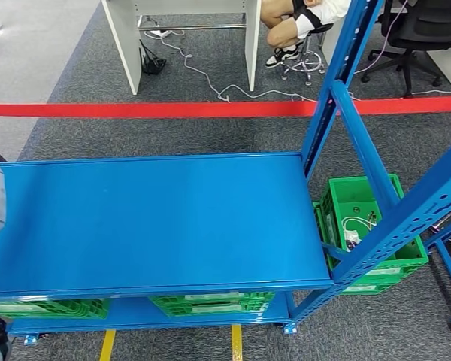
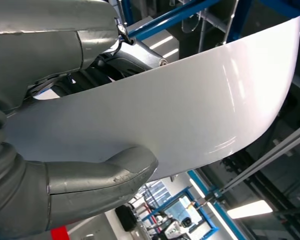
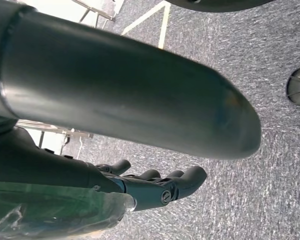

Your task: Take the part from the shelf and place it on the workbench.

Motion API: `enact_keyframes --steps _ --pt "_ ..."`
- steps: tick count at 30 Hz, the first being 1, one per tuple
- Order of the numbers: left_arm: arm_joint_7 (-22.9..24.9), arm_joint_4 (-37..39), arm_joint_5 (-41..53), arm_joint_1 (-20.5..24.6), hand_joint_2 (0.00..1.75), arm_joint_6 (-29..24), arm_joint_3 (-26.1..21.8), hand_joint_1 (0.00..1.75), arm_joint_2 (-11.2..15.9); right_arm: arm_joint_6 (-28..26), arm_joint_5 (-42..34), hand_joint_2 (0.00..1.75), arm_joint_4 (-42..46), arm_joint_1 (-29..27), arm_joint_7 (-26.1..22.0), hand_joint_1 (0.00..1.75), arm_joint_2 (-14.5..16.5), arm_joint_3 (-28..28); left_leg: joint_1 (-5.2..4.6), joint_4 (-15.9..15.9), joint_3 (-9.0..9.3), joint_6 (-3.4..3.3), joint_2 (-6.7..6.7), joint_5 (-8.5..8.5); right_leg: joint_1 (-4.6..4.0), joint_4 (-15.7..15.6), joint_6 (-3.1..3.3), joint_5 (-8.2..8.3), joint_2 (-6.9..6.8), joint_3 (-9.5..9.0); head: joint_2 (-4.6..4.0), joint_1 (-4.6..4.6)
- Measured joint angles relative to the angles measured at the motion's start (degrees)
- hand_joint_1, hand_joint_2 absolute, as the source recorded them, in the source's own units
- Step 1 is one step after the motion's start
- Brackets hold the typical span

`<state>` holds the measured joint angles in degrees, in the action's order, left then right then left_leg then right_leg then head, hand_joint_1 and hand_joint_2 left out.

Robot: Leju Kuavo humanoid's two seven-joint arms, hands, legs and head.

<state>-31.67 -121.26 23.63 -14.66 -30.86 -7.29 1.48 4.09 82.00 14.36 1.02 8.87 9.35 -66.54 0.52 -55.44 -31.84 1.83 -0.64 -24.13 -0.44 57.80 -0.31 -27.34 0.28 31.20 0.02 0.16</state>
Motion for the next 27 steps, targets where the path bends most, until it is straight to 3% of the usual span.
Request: enact_keyframes --steps 12,14,17,19,22,23,24,25,27 --pt "0.0 -0.3 -0.5 -0.4 1.75 -1.5 0.2 1.75 0.1 0.1 0.6 0.00 0.0 0.0 -0.1 0.00 0.0 -0.3 0.00 0.0 -0.01 0.00 0.00 0.00 0.00 0.0 -0.01 0.00 0.00 -0.12 0.00 -0.01" --pt "-0.7 -0.3 -0.1 -0.6 1.75 -3.3 0.2 1.75 -0.5 0.1 0.9 0.00 0.0 0.0 -0.1 0.00 0.1 -0.3 -0.09 -0.2 -0.08 -0.30 0.00 -0.08 0.15 -0.2 -0.22 0.13 0.03 -0.36 0.00 -0.02" --pt "-1.9 -0.4 0.8 -0.8 1.75 -5.5 0.2 1.75 -1.2 0.0 1.3 0.00 0.0 0.0 -0.1 0.00 0.4 -0.3 0.02 0.3 0.02 -1.11 0.08 0.21 0.25 -0.4 -0.76 0.28 0.02 -0.45 0.00 -0.06" --pt "-2.1 -0.4 1.1 -0.9 1.75 -6.0 0.2 1.75 -1.6 -0.1 1.4 0.00 0.0 0.0 -0.1 0.00 0.4 -0.3 0.56 1.5 0.51 -1.37 0.31 0.92 0.16 1.3 -1.24 -1.16 0.02 0.32 0.00 0.26" --pt "-2.3 -0.4 1.6 -0.9 1.75 -6.8 0.2 1.75 -2.2 -0.1 1.5 0.00 0.0 0.0 -0.1 0.00 0.5 -0.3 1.16 1.9 0.54 -1.37 0.56 1.48 0.85 10.9 -2.49 -6.64 0.03 4.58 0.00 0.66" --pt "-2.3 -0.4 1.8 -1.0 1.75 -7.1 0.2 1.75 -2.4 -0.1 1.5 0.00 0.0 0.0 -0.1 0.00 0.5 -0.3 1.36 1.9 0.41 -1.22 0.58 1.55 1.19 13.7 -2.93 -7.73 0.02 5.78 0.00 0.66" --pt "-2.4 -0.4 1.9 -1.0 1.75 -7.2 0.2 1.75 -2.5 -0.1 1.5 0.00 0.0 -0.1 -0.1 0.00 0.5 -0.3 1.60 1.9 0.29 -0.99 0.59 1.62 1.54 14.9 -3.36 -7.81 0.00 6.18 0.00 0.65" --pt "-2.4 -0.4 2.0 -1.0 1.75 -7.4 0.2 1.75 -2.7 -0.1 1.5 0.00 0.0 -0.1 -0.1 0.00 0.5 -0.3 1.91 1.8 0.17 -0.66 0.59 1.71 1.87 14.0 -3.79 -6.86 -0.03 5.57 0.00 0.65" --pt "-2.4 -0.3 2.0 -0.9 1.75 -7.7 0.2 1.75 -2.9 -0.2 1.5 0.00 0.0 0.0 -0.1 0.00 0.5 -0.3 2.52 1.7 0.01 0.33 0.54 1.89 2.63 7.3 -4.73 -3.35 -0.07 1.82 0.00 0.69"
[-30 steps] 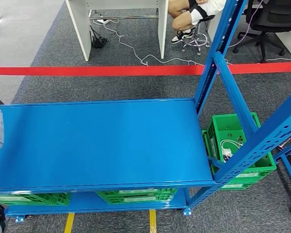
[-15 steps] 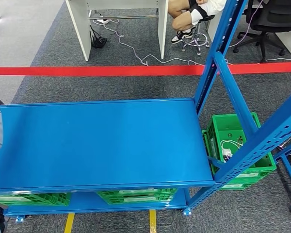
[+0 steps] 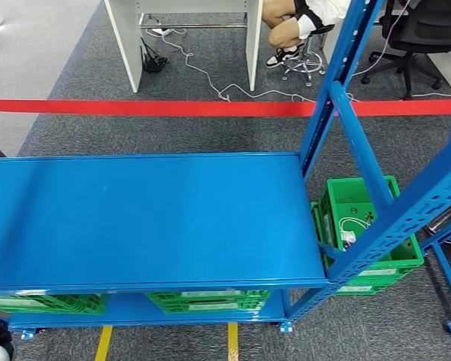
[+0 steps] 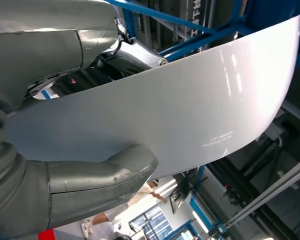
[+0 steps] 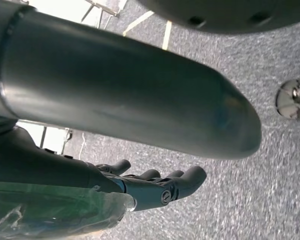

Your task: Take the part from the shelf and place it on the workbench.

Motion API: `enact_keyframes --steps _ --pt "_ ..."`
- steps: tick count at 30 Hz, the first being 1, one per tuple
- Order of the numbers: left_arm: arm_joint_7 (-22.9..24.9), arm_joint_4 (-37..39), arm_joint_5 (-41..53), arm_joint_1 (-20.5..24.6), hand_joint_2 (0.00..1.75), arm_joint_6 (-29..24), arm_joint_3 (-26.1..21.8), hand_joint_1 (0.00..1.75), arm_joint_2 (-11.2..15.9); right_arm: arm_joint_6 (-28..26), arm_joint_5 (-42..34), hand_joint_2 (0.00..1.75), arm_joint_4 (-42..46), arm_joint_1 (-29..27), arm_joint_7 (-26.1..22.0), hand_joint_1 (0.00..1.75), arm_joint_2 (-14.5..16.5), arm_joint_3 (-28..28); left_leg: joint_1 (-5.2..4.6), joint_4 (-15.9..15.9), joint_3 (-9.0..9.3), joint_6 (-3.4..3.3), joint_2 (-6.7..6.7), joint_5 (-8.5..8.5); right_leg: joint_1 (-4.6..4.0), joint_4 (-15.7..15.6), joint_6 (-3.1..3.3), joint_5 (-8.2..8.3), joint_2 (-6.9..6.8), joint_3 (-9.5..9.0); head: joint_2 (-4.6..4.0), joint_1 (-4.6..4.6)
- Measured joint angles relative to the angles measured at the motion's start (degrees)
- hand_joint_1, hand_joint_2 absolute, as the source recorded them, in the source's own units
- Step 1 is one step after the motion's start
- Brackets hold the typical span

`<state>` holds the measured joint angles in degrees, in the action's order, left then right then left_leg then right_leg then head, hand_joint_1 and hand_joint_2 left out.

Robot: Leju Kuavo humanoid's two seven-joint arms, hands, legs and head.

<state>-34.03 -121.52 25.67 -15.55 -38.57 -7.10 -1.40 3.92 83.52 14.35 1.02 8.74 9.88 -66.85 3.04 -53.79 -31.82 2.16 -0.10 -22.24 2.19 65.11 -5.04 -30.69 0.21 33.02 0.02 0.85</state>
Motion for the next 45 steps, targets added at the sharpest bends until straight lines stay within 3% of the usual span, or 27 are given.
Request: enact_keyframes --steps 2,6,7,8,10,11,12,13,16,17,18,20,22,23,25,27,30,31,32,34,35,36,38,40,42,43,45 --pt "0.0 0.2 -0.2 0.4 1.75 -0.4 0.0 1.75 -0.1 0.0 -0.2 0.00 0.0 0.3 0.0 0.00 0.1 0.0 0.44 -0.1 -0.08 1.25 -0.08 0.29 0.17 -6.8 -0.07 2.30 0.36 -3.43 0.00 -0.24" --pt "0.1 0.7 -1.2 1.4 1.75 -0.6 0.3 1.75 -0.2 -0.2 -0.5 0.00 0.0 0.5 0.1 0.00 0.1 -0.4 1.25 0.9 -0.29 3.51 -0.08 1.51 -0.75 -8.9 2.63 3.71 0.76 -3.48 0.00 -0.62" --pt "0.2 0.8 -1.4 1.5 1.75 -0.7 0.3 1.75 -0.1 -0.2 -0.6 0.00 0.0 0.5 0.2 0.00 0.0 -0.5 1.27 0.4 -0.72 3.64 -0.07 0.70 -0.70 -9.2 3.26 4.25 0.64 -3.30 0.00 -0.76" --pt "0.3 0.9 -1.6 1.6 1.75 -0.7 0.3 1.75 0.0 -0.2 -0.6 0.00 0.0 0.4 0.2 0.00 0.0 -0.5 1.14 -1.7 -1.66 3.51 -0.05 -1.31 -0.60 -9.4 3.78 4.85 0.46 -3.02 0.00 -0.95" --pt "0.3 1.1 -1.7 1.8 1.75 -0.8 0.3 1.75 0.0 -0.2 -0.8 0.00 0.0 0.5 0.3 0.00 0.0 -0.6 0.65 -9.3 -4.43 3.04 0.01 -7.04 -0.62 -9.5 4.33 5.94 0.19 -2.07 0.00 -1.42" --pt "0.3 1.2 -1.8 1.8 1.75 -0.8 0.3 1.75 0.1 -0.2 -0.8 0.00 0.0 0.5 0.3 0.00 0.0 -0.7 0.37 -13.2 -5.53 2.89 0.00 -9.34 -0.71 -9.5 4.34 6.41 0.10 -1.41 0.00 -1.55" --pt "0.3 1.3 -2.0 1.9 1.75 -0.9 0.4 1.75 0.1 -0.1 -0.8 0.00 0.0 0.5 0.3 0.00 0.1 -0.8 0.18 -15.5 -5.75 2.79 0.01 -10.38 -0.77 -9.4 4.20 6.83 0.07 -0.75 0.00 -1.61" --pt "0.3 1.3 -2.3 1.9 1.75 -0.9 0.4 1.75 0.2 -0.1 -0.9 0.00 0.0 0.5 0.3 0.00 0.1 -0.8 0.07 -15.6 -4.89 2.74 0.01 -10.29 -0.77 -9.2 3.99 7.22 0.06 -0.08 0.00 -1.64" --pt "0.2 1.4 -2.7 2.0 1.75 -1.1 0.4 1.75 0.3 0.0 -0.9 0.00 0.0 0.5 0.3 0.00 0.0 -0.9 0.30 -6.3 2.17 3.19 -0.11 -7.07 -0.58 -8.3 2.79 8.21 0.17 1.62 0.00 -1.82" --pt "0.2 1.4 -2.7 2.1 1.75 -1.2 0.4 1.75 0.3 0.1 -0.9 0.00 0.0 0.5 0.3 0.00 0.0 -0.9 0.39 -3.5 3.71 3.04 -0.36 -6.41 -0.62 -7.9 2.36 8.59 0.24 2.16 0.01 -1.85" --pt "0.1 1.4 -2.7 2.1 1.75 -1.3 0.4 1.75 0.2 0.1 -0.9 0.00 0.1 0.5 0.3 0.00 0.0 -1.0 0.37 -2.0 4.32 2.73 -0.59 -6.14 -0.72 -7.7 1.99 9.07 0.30 2.65 0.01 -1.79" --pt "0.0 1.4 -2.7 1.9 1.75 -1.4 0.4 1.75 0.2 0.1 -0.9 0.00 0.1 0.2 0.3 0.00 -0.1 -1.0 0.03 -2.3 3.35 1.35 -0.84 -5.71 -0.58 -8.0 1.56 10.17 0.30 3.44 0.01 -1.41" --pt "0.0 1.4 -2.6 1.9 1.75 -1.4 0.4 1.75 0.3 0.1 -0.8 0.00 0.1 -0.1 0.3 0.00 0.0 -1.1 -0.35 -2.7 2.35 0.23 -0.58 -5.07 -0.29 -7.2 1.43 8.87 0.10 4.38 0.00 -1.11" --pt "0.0 1.4 -2.6 1.9 1.75 -1.4 0.4 1.75 0.2 0.1 -0.8 0.00 0.1 -0.2 0.3 0.00 0.1 -1.1 -0.53 -2.8 1.84 -0.33 -0.42 -4.65 -0.30 -5.1 1.46 6.67 0.02 5.24 0.00 -0.98" --pt "0.0 1.4 -2.6 1.9 1.75 -1.4 0.4 1.75 0.2 0.1 -0.8 0.00 0.1 -0.1 0.3 0.00 0.2 -1.3 -1.09 -2.7 0.68 -1.18 -0.17 -3.69 -0.70 2.4 1.83 0.60 -0.05 7.25 0.00 -0.80" --pt "-0.1 1.4 -2.5 1.9 1.75 -1.4 0.4 1.75 0.2 0.1 -0.8 0.00 0.1 0.0 0.3 0.00 0.2 -1.3 -1.74 -2.7 -0.46 -1.60 -0.02 -2.84 -1.15 8.9 2.36 -3.16 -0.04 8.49 0.00 -0.74" --pt "-0.2 1.4 -2.3 1.9 1.75 -1.4 0.4 1.75 0.2 0.1 -0.8 0.00 0.1 0.0 0.3 0.00 0.2 -1.3 -2.06 -2.8 -0.95 -1.76 0.01 -2.48 -1.39 10.8 2.69 -3.85 -0.04 8.53 0.00 -0.74" --pt "-0.3 1.4 -2.3 1.9 1.75 -1.4 0.4 1.75 0.1 0.1 -0.8 0.00 0.1 0.0 0.3 0.00 0.2 -1.3 -2.26 -2.8 -1.21 -1.86 0.01 -2.26 -1.64 10.5 3.04 -3.24 -0.03 7.79 0.00 -0.74" --pt "-0.5 1.4 -2.2 1.9 1.75 -1.4 0.4 1.75 0.0 0.1 -0.7 0.00 0.1 0.1 0.3 0.00 0.2 -1.3 -2.71 -2.8 -1.68 -2.08 -0.02 -1.79 -2.38 7.6 4.16 -1.71 0.03 4.98 0.00 -0.74" --pt "-1.4 1.4 -2.1 2.0 1.75 -1.4 0.3 1.75 -0.3 0.1 -0.5 0.00 0.1 0.5 0.3 0.00 0.0 -1.3 -3.63 -2.8 -2.81 -2.35 0.03 -0.31 -4.28 -2.2 7.23 0.22 0.12 -2.96 0.00 -0.73" --pt "-1.8 1.3 -2.1 2.0 1.75 -1.4 0.2 1.75 -0.4 0.2 -0.4 0.00 0.1 0.7 0.2 0.00 -0.1 -1.3 -3.84 -2.8 -3.22 -2.28 0.08 0.44 -5.06 -6.8 8.30 0.65 0.17 -6.05 0.00 -0.70" --pt "-2.1 1.3 -2.4 2.1 1.75 -1.4 0.2 1.75 -0.5 0.2 -0.2 0.00 0.1 0.8 0.2 0.00 -0.1 -1.3 -3.85 -2.7 -3.44 -2.04 0.14 1.08 -5.29 -9.0 8.53 0.38 0.16 -7.01 0.00 -0.66" --pt "-2.5 1.3 -3.1 2.0 1.75 -1.5 -0.1 1.75 -0.6 0.2 0.1 0.00 0.1 0.8 0.2 0.00 -0.1 -1.3 -3.81 -3.0 -3.97 -1.44 0.07 0.68 -4.89 -9.7 7.69 1.55 -0.06 -6.30 0.00 -0.49" --pt "-2.7 1.3 -3.9 2.0 1.75 -1.5 -0.4 1.75 -0.6 0.2 0.3 0.00 0.0 0.8 0.2 0.00 0.0 -1.3 -3.64 -6.3 -5.15 -0.71 -0.02 -3.75 -4.39 -10.1 7.33 3.02 -0.36 -5.25 0.00 -0.59" --pt "-2.7 1.3 -4.7 2.0 1.75 -1.5 -0.6 1.75 -0.6 0.2 0.3 0.00 0.0 0.8 0.1 0.00 0.0 -1.3 -3.19 -13.0 -6.63 0.07 0.00 -9.37 -4.28 -10.0 7.31 4.37 -0.48 -3.70 0.00 -0.81" --pt "-2.8 1.3 -5.1 2.0 1.75 -1.5 -0.7 1.75 -0.6 0.2 0.3 0.00 0.0 0.8 0.1 0.00 0.0 -1.3 -2.96 -16.1 -7.00 0.41 0.00 -10.50 -4.21 -9.9 7.16 5.12 -0.54 -2.82 0.00 -0.82" --pt "-2.8 1.3 -5.5 2.0 1.75 -1.5 -0.9 1.75 -0.6 0.3 0.4 0.00 0.0 0.9 0.1 0.00 0.0 -1.3 -2.53 -18.0 -5.76 1.06 0.01 -8.47 -3.95 -9.6 6.77 6.54 -0.66 -0.70 0.00 -0.84"
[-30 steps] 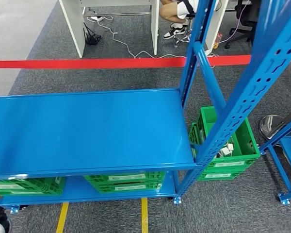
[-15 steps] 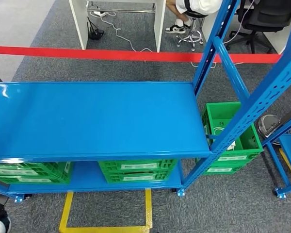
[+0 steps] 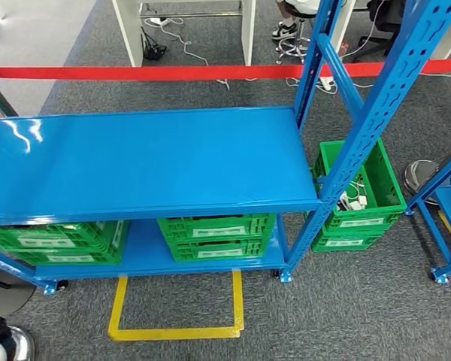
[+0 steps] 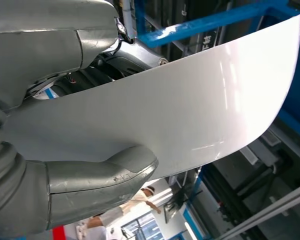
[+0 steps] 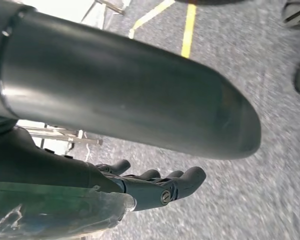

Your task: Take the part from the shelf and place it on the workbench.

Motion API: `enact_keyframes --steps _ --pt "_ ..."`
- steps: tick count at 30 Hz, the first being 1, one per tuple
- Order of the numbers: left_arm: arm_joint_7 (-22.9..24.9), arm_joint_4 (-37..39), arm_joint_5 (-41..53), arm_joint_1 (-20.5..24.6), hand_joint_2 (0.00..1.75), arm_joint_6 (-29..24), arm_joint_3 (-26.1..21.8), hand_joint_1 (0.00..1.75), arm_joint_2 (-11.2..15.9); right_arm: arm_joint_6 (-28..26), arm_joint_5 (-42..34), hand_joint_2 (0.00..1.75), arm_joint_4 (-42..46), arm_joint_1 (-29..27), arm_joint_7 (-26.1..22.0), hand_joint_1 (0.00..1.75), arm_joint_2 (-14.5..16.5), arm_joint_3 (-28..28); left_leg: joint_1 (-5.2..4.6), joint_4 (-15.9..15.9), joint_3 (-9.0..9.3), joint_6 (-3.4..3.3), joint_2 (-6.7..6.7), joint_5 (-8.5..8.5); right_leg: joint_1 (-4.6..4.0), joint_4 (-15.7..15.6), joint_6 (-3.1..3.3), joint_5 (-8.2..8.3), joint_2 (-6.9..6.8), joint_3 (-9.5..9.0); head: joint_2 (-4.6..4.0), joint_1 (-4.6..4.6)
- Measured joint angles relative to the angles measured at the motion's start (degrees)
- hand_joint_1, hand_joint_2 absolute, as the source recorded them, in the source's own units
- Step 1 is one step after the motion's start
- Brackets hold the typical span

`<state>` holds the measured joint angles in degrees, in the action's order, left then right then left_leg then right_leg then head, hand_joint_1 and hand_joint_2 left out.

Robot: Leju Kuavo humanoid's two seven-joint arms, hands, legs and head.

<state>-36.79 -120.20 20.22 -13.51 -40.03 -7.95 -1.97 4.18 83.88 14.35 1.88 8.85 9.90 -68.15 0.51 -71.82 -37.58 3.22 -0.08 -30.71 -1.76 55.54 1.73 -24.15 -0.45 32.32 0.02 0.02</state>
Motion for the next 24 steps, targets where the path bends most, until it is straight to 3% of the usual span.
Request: enact_keyframes --steps 2,3,5,7,8,10,12,13,14,15,17,19,20,22,24 --pt "0.0 0.0 -0.1 0.0 1.75 0.0 0.0 1.75 0.0 0.0 0.1 0.00 0.0 0.0 0.0 0.00 0.0 0.0 0.59 4.7 4.51 0.83 0.02 3.00 0.33 0.5 -0.62 1.18 -0.03 1.91 0.00 -0.06" --pt "-0.1 0.0 -0.1 0.1 1.75 0.0 -0.1 1.75 0.0 0.0 0.1 0.00 0.0 0.0 0.0 0.00 -0.1 0.0 0.84 8.9 7.53 1.10 -0.03 3.21 0.33 0.9 -0.97 1.62 -0.02 2.68 0.00 -0.14" --pt "-0.2 0.0 -0.1 0.1 1.75 0.0 -0.2 1.75 -0.1 0.0 0.2 0.00 0.0 0.1 0.0 0.00 -0.2 0.0 1.01 15.2 11.45 0.58 -0.20 1.76 0.21 1.5 -1.62 2.66 0.08 3.85 0.00 -0.22" --pt "-0.3 0.0 -0.1 0.0 1.75 0.0 -0.3 1.75 -0.1 0.0 0.2 0.00 0.0 0.0 0.0 0.00 -0.2 0.0 0.82 16.6 11.38 -0.73 -0.22 1.29 0.29 1.7 -2.06 3.69 0.22 4.96 0.00 -0.21" --pt "-0.3 0.0 -0.1 -0.2 1.75 0.0 -0.4 1.75 -0.1 0.0 0.3 0.00 0.0 -0.1 0.0 0.00 -0.3 0.0 0.78 16.4 10.75 -1.31 -0.14 1.66 0.42 2.0 -2.35 3.21 0.29 5.55 0.00 -0.16" --pt "-0.3 -0.1 0.0 -0.4 1.75 0.0 -0.5 1.75 -0.2 0.1 0.3 0.00 -0.1 -0.5 0.0 0.00 -0.3 0.0 0.86 16.3 9.61 -2.39 0.06 2.62 0.69 5.4 -3.06 -0.85 0.36 6.97 0.00 0.08" --pt "-0.3 -0.1 0.1 -0.7 1.75 0.0 -0.5 1.75 -0.5 0.3 0.3 0.00 -0.2 -0.6 0.0 0.00 -0.1 0.0 0.71 16.3 8.21 -2.96 0.08 3.78 0.89 12.7 -3.69 -6.60 0.36 8.69 0.00 0.31" --pt "-0.3 -0.2 0.2 -0.9 1.75 0.0 -0.5 1.75 -0.6 0.4 0.3 0.00 -0.2 -0.7 0.0 0.00 -0.1 0.0 0.56 16.3 7.41 -3.06 0.08 4.40 0.94 16.3 -3.76 -8.15 0.35 9.18 0.00 0.32" --pt "-0.3 -0.2 0.4 -1.1 1.75 0.0 -0.5 1.75 -0.7 0.4 0.3 0.00 -0.3 -0.7 0.0 0.00 0.0 0.0 0.37 16.3 6.63 -3.11 0.09 5.00 0.96 18.5 -3.65 -8.41 0.36 8.98 0.00 0.33" --pt "-0.3 -0.2 0.5 -1.4 1.75 0.0 -0.5 1.75 -0.9 0.4 0.4 0.00 -0.3 -0.7 0.0 0.00 0.1 0.0 0.15 16.2 5.93 -3.15 0.08 5.56 0.90 18.8 -3.35 -7.43 0.37 7.79 0.00 0.33" --pt "-0.4 -0.7 1.0 -2.3 1.75 0.0 -0.5 1.75 -1.4 0.4 0.8 0.00 -0.3 -0.7 0.2 0.00 0.2 0.0 -0.26 16.2 4.93 -3.20 0.04 6.57 0.47 13.3 -2.18 -4.45 0.55 2.35 0.00 0.31" --pt "-0.5 -1.6 1.3 -3.3 1.75 0.0 -0.6 1.75 -2.0 0.4 1.2 0.00 -0.3 -0.6 0.3 0.00 0.2 0.0 -0.47 16.2 4.37 -3.05 0.03 7.44 -0.15 4.3 -0.75 -4.33 0.86 -4.25 0.00 0.27" --pt "-0.5 -1.9 1.4 -3.6 1.75 0.0 -0.6 1.75 -2.3 0.4 1.4 0.00 -0.2 -0.6 0.4 0.00 0.3 0.0 -0.41 16.2 4.18 -2.84 0.05 7.88 -0.42 1.2 -0.37 -4.98 0.99 -6.17 0.00 0.26" --pt "-0.6 -2.4 1.4 -4.3 1.75 0.0 -0.6 1.75 -2.8 0.5 1.5 0.00 -0.3 -0.6 0.4 0.00 0.4 0.1 -0.24 16.5 3.83 -2.18 0.05 8.96 -0.64 -1.3 -0.36 -5.15 0.98 -6.88 0.00 0.31" --pt "-0.7 -2.9 1.4 -4.8 1.75 0.0 -0.8 1.75 -3.0 0.5 1.6 0.00 -0.3 -0.7 0.4 0.00 0.5 0.1 -0.27 16.0 3.05 -1.56 -0.04 7.89 -0.38 -2.0 -0.29 -3.73 0.65 -6.22 0.00 0.27"
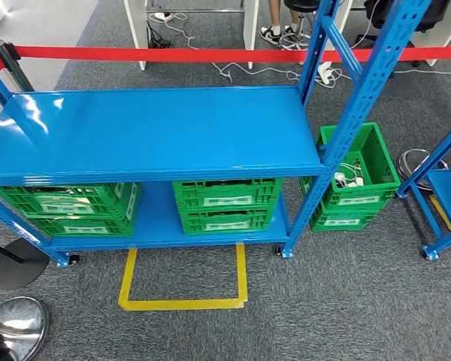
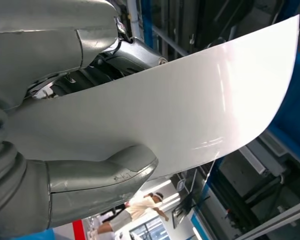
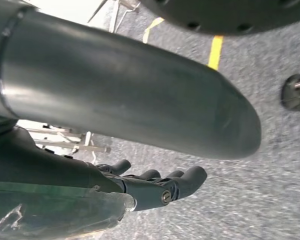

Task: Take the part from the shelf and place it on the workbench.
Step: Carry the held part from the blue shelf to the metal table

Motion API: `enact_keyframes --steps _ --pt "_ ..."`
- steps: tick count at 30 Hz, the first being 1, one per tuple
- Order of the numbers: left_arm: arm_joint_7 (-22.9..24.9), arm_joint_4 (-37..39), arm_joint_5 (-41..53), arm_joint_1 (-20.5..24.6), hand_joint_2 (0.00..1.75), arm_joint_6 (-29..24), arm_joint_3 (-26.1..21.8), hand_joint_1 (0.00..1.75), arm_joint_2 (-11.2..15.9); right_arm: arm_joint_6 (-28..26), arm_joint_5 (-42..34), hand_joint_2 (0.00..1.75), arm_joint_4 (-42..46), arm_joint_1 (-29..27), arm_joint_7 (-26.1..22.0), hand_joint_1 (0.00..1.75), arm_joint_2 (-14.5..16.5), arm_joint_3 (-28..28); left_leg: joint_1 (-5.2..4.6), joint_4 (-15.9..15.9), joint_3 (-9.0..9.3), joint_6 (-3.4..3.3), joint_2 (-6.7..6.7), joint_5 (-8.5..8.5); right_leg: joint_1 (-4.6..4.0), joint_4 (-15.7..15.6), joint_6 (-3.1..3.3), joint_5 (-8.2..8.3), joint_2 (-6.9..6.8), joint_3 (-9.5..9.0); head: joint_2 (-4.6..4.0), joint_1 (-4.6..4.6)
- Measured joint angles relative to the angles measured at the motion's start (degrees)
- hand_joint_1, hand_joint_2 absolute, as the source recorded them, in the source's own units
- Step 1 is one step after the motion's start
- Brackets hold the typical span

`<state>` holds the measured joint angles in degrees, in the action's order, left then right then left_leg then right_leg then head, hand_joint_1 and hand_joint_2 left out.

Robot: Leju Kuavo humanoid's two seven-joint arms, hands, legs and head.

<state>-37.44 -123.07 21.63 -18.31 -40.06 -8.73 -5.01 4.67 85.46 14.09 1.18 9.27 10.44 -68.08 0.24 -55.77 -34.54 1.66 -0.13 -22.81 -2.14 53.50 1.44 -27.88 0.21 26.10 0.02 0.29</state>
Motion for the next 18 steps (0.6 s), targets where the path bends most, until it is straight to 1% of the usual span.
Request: enact_keyframes --steps 1,2,3,4,5,6,7,8,9,10,11,12,13,14,15,16,17,18 --pt "0.0 -0.1 0.0 -0.2 1.75 0.0 -0.1 1.75 -0.1 0.0 0.0 0.00 0.0 0.0 0.0 0.00 0.1 0.0 -0.03 -1.6 -0.66 0.25 -0.04 -2.13 0.20 -0.3 0.12 0.80 -0.18 0.46 0.00 -0.07" --pt "0.0 -0.2 0.0 -0.2 1.75 0.0 -0.1 1.75 -0.2 0.0 0.1 0.00 0.0 0.0 0.0 0.00 0.1 0.0 0.02 -4.3 -1.48 0.44 -0.05 -5.17 0.36 -0.2 0.17 1.45 -0.36 1.06 0.00 -0.14" --pt "0.0 -0.2 -0.1 -0.3 1.75 0.0 -0.2 1.75 -0.2 0.0 0.2 0.00 0.0 0.0 0.0 0.00 0.1 0.0 0.08 -7.8 -2.28 0.64 -0.05 -8.14 0.40 0.0 0.26 1.97 -0.42 1.97 0.00 -0.21" --pt "-0.1 -0.2 -0.3 -0.6 1.75 0.0 -0.3 1.75 -0.3 0.1 0.4 0.00 0.0 0.0 0.0 0.00 0.1 0.1 0.16 -11.5 -2.92 0.85 -0.04 -10.14 0.42 0.4 0.21 2.46 -0.50 2.92 0.00 -0.25" --pt "-0.2 -0.3 -0.4 -0.9 1.75 0.0 -0.5 1.75 -0.4 0.1 0.6 0.00 0.0 0.0 0.0 0.00 0.1 0.1 0.23 -14.2 -3.08 1.05 -0.04 -10.69 0.45 0.8 0.11 2.97 -0.56 3.97 0.00 -0.24" --pt "-0.4 -0.5 -0.7 -1.3 1.75 0.0 -0.8 1.75 -0.6 0.2 0.7 0.00 0.0 0.0 0.0 0.00 0.1 0.3 0.29 -15.5 -2.65 1.24 -0.03 -9.93 0.51 1.3 0.02 3.45 -0.60 5.08 0.00 -0.27" --pt "-0.6 -0.7 -1.0 -1.7 1.75 0.0 -1.0 1.75 -0.7 0.2 0.9 0.00 0.0 0.0 0.0 0.00 0.1 0.4 0.38 -14.9 -1.39 1.44 -0.01 -8.26 0.60 1.8 -0.13 3.93 -0.63 6.20 0.00 -0.27" --pt "-1.0 -0.9 -1.3 -1.9 1.75 0.0 -1.3 1.75 -0.9 0.3 1.0 0.00 0.0 0.0 0.0 0.00 0.1 0.5 0.52 -12.7 0.68 1.67 0.01 -6.60 0.71 2.3 -0.35 4.35 -0.64 7.26 0.00 -0.28" --pt "-1.3 -1.1 -1.5 -2.1 1.75 0.0 -1.4 1.75 -1.0 0.3 1.1 0.00 0.0 0.0 0.0 0.00 0.1 0.6 0.70 -9.2 3.39 1.97 0.03 -5.76 0.66 2.9 -0.62 4.68 -0.64 8.23 0.00 -0.33" --pt "-1.6 -1.4 -1.7 -2.2 1.75 0.0 -1.5 1.75 -1.2 0.3 1.2 0.00 0.0 0.1 0.0 0.00 0.1 0.7 0.78 -5.3 6.07 1.95 -0.05 -5.89 0.60 3.5 -0.92 5.05 -0.62 9.07 0.00 -0.34" --pt "-1.8 -1.5 -1.7 -2.3 1.75 0.0 -1.5 1.75 -1.3 0.3 1.2 0.00 0.0 0.1 0.0 0.00 0.0 0.8 0.83 -2.2 7.90 1.70 -0.12 -6.52 0.52 4.0 -1.18 5.49 -0.59 9.77 0.00 -0.34" --pt "-2.0 -1.7 -1.8 -2.4 1.75 0.0 -1.6 1.75 -1.4 0.3 1.2 0.00 0.0 0.2 0.0 0.00 0.0 0.8 0.71 -0.3 8.82 1.25 -0.20 -7.13 0.44 4.4 -1.41 6.02 -0.55 10.37 0.00 -0.36" --pt "-2.1 -1.8 -1.8 -2.5 1.75 0.0 -1.6 1.75 -1.6 0.3 1.2 0.00 0.0 0.2 0.1 0.00 0.0 0.8 0.60 0.5 8.70 0.50 -0.23 -7.30 0.55 4.5 -1.62 6.59 -0.50 10.85 0.00 -0.34" --pt "-2.2 -1.8 -1.8 -2.5 1.75 0.0 -1.6 1.75 -1.7 0.3 1.2 0.00 0.0 0.1 0.2 0.00 -0.1 0.8 0.58 0.4 8.11 -0.10 -0.10 -6.96 0.69 4.7 -1.87 6.67 -0.42 11.24 0.00 -0.41" --pt "-2.2 -1.8 -1.8 -2.5 1.75 0.0 -1.6 1.75 -1.7 0.3 1.1 0.00 0.0 0.0 0.3 0.00 -0.1 0.8 0.58 0.3 7.55 -0.68 0.01 -6.46 0.83 5.3 -2.24 5.77 -0.35 11.72 0.00 -0.40" --pt "-2.2 -1.8 -1.8 -2.4 1.75 0.0 -1.6 1.75 -1.8 0.3 0.9 0.00 -0.1 -0.2 0.5 0.00 -0.2 0.8 0.68 0.2 6.96 -1.21 0.14 -5.93 1.01 6.8 -2.67 3.79 -0.30 12.25 0.00 -0.31" --pt "-2.1 -1.7 -1.8 -2.2 1.75 0.1 -1.4 1.75 -1.8 0.3 0.6 0.00 -0.1 -0.2 0.6 0.00 -0.2 0.8 0.70 0.2 6.34 -1.60 0.22 -5.33 1.21 9.4 -3.12 0.88 -0.26 12.88 0.00 -0.21" --pt "-2.1 -1.7 -1.8 -1.9 1.75 0.1 -1.3 1.75 -1.7 0.3 0.3 0.00 -0.1 -0.2 0.8 0.00 -0.2 0.7 0.70 0.2 5.60 -1.82 0.24 -4.66 1.41 12.9 -3.49 -2.23 -0.27 13.61 0.00 -0.05"
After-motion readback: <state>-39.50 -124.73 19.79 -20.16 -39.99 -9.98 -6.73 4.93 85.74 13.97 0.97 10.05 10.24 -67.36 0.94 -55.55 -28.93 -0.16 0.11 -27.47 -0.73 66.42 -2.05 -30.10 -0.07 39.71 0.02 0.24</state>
